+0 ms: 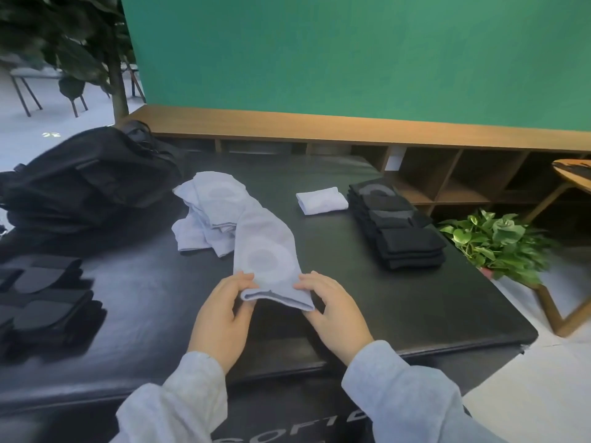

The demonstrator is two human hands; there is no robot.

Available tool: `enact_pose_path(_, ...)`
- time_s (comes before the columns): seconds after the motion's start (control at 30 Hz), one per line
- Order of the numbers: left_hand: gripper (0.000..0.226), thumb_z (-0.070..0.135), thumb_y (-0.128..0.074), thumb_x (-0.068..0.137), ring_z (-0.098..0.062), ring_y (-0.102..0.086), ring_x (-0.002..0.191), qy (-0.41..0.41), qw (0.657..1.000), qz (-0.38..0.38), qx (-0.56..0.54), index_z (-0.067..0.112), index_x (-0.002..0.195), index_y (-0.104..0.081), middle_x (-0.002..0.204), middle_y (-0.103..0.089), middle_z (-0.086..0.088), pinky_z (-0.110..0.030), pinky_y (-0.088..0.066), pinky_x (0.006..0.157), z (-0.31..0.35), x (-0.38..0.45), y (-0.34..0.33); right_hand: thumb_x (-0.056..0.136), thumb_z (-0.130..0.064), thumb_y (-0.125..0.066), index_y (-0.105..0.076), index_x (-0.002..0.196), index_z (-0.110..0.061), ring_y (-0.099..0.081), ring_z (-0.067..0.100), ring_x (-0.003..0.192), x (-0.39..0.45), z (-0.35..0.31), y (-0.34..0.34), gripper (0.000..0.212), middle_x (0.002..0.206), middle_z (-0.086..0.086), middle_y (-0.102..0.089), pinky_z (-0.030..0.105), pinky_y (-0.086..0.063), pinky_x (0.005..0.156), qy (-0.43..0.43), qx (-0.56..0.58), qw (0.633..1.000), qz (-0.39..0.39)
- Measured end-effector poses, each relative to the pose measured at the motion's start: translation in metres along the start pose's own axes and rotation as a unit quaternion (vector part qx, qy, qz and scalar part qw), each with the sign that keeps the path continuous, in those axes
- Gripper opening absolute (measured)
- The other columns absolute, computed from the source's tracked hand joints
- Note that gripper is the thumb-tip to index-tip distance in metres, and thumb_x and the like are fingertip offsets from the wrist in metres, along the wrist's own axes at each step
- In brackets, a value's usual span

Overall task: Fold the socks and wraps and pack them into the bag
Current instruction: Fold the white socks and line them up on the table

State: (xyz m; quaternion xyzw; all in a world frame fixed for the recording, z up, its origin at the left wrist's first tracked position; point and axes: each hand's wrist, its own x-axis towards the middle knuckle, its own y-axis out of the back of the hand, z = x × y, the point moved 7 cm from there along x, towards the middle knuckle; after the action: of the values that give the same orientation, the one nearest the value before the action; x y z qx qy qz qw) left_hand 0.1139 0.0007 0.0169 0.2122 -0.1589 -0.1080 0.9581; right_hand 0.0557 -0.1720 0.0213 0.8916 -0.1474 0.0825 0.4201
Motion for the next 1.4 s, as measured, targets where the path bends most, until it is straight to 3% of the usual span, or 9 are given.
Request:
enact_pose_path(0.2, 0.033, 0.005, -0.061, 0.083, 0.015, -0.038, 0.118, -0.002, 0.999, -0.034, -0.018, 0.037, 0.09, -0.058, 0.122, -0.055, 0.02, -0.014, -0.035, 0.093, 0.0, -0.004, -0.001, 0.087, -0.012, -0.06, -0.067, 0.107, -0.023, -0.037, -0.013, 0.11, -0.002, 0.001, -0.001, 0.024, 0.11, -0.026, -0.053, -0.005, -0.02, 0.088, -0.001, -0.009, 1.0, -0.007)
enact_pose_path(0.3, 0.034, 0.0, -0.061, 0.078, 0.008, -0.046, 0.112, 0.002, 0.999, -0.033, 0.0, 0.033, 0.084, -0.059, 0.11, -0.057, 0.019, -0.018, -0.038, 0.093, 0.003, -0.006, -0.001, 0.084, -0.015, -0.06, -0.068, 0.097, -0.025, -0.046, -0.008, 0.104, -0.003, -0.001, -0.002, 0.019, 0.105, -0.022, -0.06, 0.003, -0.028, 0.089, 0.001, -0.018, 1.0, -0.009)
enact_pose_path(0.47, 0.017, 0.009, -0.059, 0.082, -0.004, -0.052, 0.082, 0.015, 0.998, -0.026, 0.062, 0.026, 0.081, -0.058, 0.094, -0.055, 0.01, -0.007, -0.035, 0.062, 0.008, -0.006, 0.002, 0.087, -0.02, -0.051, -0.065, 0.09, -0.021, -0.048, 0.001, 0.096, -0.004, -0.002, 0.002, 0.014, 0.091, -0.017, -0.06, 0.012, -0.038, 0.082, -0.032, -0.016, 0.999, -0.013)
enact_pose_path(0.57, 0.007, 0.018, -0.056, 0.088, -0.005, -0.051, 0.082, 0.031, 0.996, -0.023, 0.08, 0.025, 0.089, -0.056, 0.097, -0.051, 0.009, -0.008, -0.034, 0.061, 0.012, -0.007, 0.002, 0.09, -0.025, -0.047, -0.061, 0.091, -0.011, -0.05, 0.009, 0.091, -0.004, 0.002, 0.001, 0.02, 0.09, -0.004, -0.058, 0.026, -0.047, 0.082, -0.06, -0.029, 0.998, -0.016)
enact_pose_path(0.73, 0.008, 0.029, -0.051, 0.091, -0.004, -0.049, 0.079, 0.06, 0.994, 0.0, 0.091, 0.025, 0.097, -0.053, 0.094, -0.049, 0.006, -0.012, -0.033, 0.063, 0.009, -0.006, 0.004, 0.093, -0.036, -0.045, -0.048, 0.073, -0.011, -0.045, 0.01, 0.077, 0.0, 0.0, 0.002, 0.032, 0.071, -0.002, -0.051, 0.025, -0.04, 0.068, -0.06, -0.035, 0.998, -0.002)
enact_pose_path(0.87, 0.014, 0.033, -0.05, 0.092, -0.006, -0.048, 0.082, 0.087, 0.989, 0.03, 0.112, 0.026, 0.103, -0.048, 0.097, -0.052, 0.002, -0.023, -0.037, 0.074, -0.003, -0.003, 0.004, 0.095, -0.039, -0.042, -0.053, 0.08, -0.013, -0.051, 0.014, 0.076, 0.003, 0.002, 0.002, 0.033, 0.077, -0.002, -0.055, 0.032, -0.045, 0.072, -0.076, -0.057, 0.995, 0.007)
enact_pose_path(1.13, 0.022, 0.027, -0.047, 0.095, -0.012, -0.046, 0.084, 0.073, 0.983, 0.038, 0.167, 0.021, 0.116, -0.043, 0.097, -0.05, 0.002, -0.025, -0.037, 0.072, -0.003, 0.0, 0.003, 0.097, -0.039, -0.041, -0.05, 0.088, -0.018, -0.053, 0.015, 0.076, 0.007, 0.001, 0.002, 0.025, 0.08, -0.007, -0.056, 0.03, -0.046, 0.071, -0.12, -0.119, 0.985, 0.032)
enact_pose_path(1.27, 0.02, 0.008, -0.049, 0.093, -0.011, -0.037, 0.097, 0.027, 0.976, 0.04, 0.214, 0.016, 0.11, -0.054, 0.109, -0.041, 0.004, -0.023, -0.036, 0.078, 0.001, -0.001, 0.0, 0.097, -0.036, -0.041, -0.048, 0.106, -0.023, -0.047, 0.013, 0.097, 0.006, -0.001, 0.001, 0.017, 0.104, -0.009, -0.051, 0.025, -0.039, 0.078, -0.101, -0.148, 0.983, 0.048)
enact_pose_path(1.4, 0.023, 0.005, -0.05, 0.088, -0.018, -0.034, 0.104, -0.003, 0.965, 0.032, 0.259, 0.019, 0.099, -0.065, 0.108, -0.048, 0.002, -0.029, -0.032, 0.088, 0.0, -0.002, -0.003, 0.098, -0.039, -0.035, -0.045, 0.129, -0.028, -0.028, 0.012, 0.125, 0.005, 0.0, -0.003, 0.034, 0.139, -0.013, -0.036, 0.027, -0.027, 0.099, -0.079, -0.194, 0.977, 0.023)
